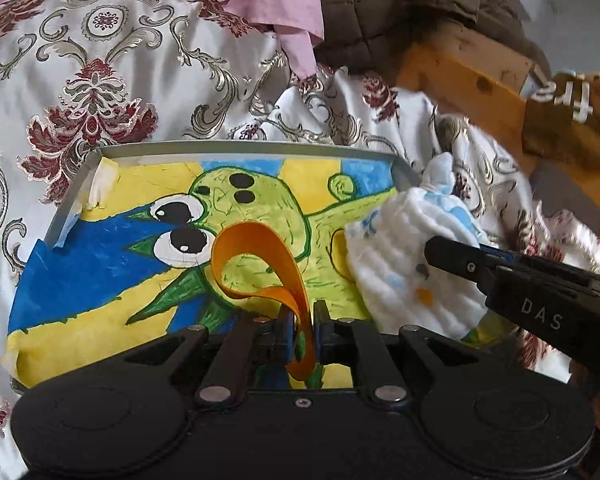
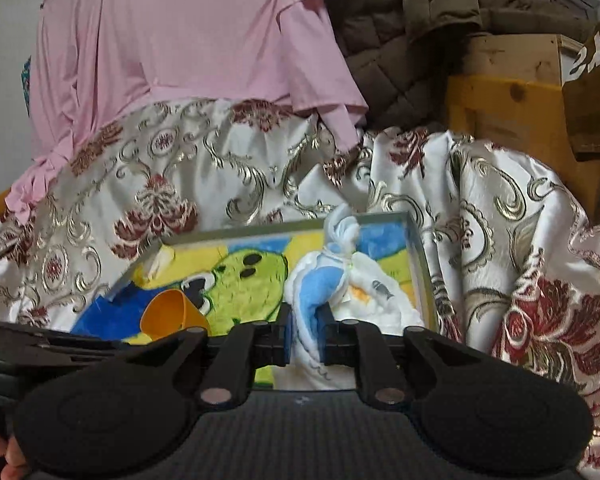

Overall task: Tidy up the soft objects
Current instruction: 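Carry the orange strap and white diaper into the painted tray and release both, then withdraw both tools from the tray back toward the remaining items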

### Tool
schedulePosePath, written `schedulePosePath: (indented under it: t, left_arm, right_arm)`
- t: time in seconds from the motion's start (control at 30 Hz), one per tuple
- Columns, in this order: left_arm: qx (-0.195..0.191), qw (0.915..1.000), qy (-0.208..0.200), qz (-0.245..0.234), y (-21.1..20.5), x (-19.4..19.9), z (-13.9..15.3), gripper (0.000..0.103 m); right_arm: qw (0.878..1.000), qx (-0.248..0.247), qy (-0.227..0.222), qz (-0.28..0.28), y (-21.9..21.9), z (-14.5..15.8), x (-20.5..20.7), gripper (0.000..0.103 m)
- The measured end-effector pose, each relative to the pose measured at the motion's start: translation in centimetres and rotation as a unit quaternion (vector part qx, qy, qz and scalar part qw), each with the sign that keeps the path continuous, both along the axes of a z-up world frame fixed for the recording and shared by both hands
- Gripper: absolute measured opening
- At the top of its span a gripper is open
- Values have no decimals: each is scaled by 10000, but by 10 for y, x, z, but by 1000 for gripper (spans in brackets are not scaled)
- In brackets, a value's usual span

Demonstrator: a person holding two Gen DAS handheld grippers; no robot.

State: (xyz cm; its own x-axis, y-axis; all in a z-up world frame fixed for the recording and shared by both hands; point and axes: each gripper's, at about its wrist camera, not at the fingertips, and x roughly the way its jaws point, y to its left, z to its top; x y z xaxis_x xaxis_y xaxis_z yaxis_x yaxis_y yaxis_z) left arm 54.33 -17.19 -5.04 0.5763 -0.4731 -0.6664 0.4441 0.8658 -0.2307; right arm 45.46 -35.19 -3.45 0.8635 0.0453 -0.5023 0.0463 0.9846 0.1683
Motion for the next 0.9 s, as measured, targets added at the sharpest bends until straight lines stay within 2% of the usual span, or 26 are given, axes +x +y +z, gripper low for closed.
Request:
schedulePosePath:
  t: [0.17, 0.2, 0.27, 0.4, 0.47, 0.5, 0.63, 0.73, 0.9]
  left_arm:
    - [4, 9999, -8, 146, 4, -5, 1, 23]
    - [1, 9998, -25, 185, 5, -7, 3, 26]
    - [1, 9995, -79, 295, 8, -11, 8, 39]
    - [-67, 9988, -173, 458, 15, -23, 25, 51]
    - [-111, 9980, -292, 544, 19, -33, 36, 61]
    - [-135, 9977, -333, 572, 21, -37, 41, 62]
    - [-258, 9951, -610, 738, 33, -64, 67, 72]
    - [-334, 9919, -891, 837, 44, -89, 88, 76]
    - [-459, 9852, -1308, 1010, 66, -140, 116, 86]
  right_arm:
    - [10000, -95, 20, 5, -2, 0, -10, 37]
    - [10000, -84, 24, -12, -3, 1, -12, 45]
    - [10000, -38, 13, -53, -6, 6, -15, 52]
    - [9998, -38, -163, -95, -6, 25, -28, 64]
    - [9994, -12, -318, -94, -4, 39, -38, 69]
    - [9991, 7, -419, -87, -2, 48, -45, 73]
    - [9968, 73, -781, -133, 3, 78, -72, 86]
    - [9950, 231, -970, -115, 5, 95, -97, 94]
    - [9921, 309, -1215, -85, 12, 111, -142, 102]
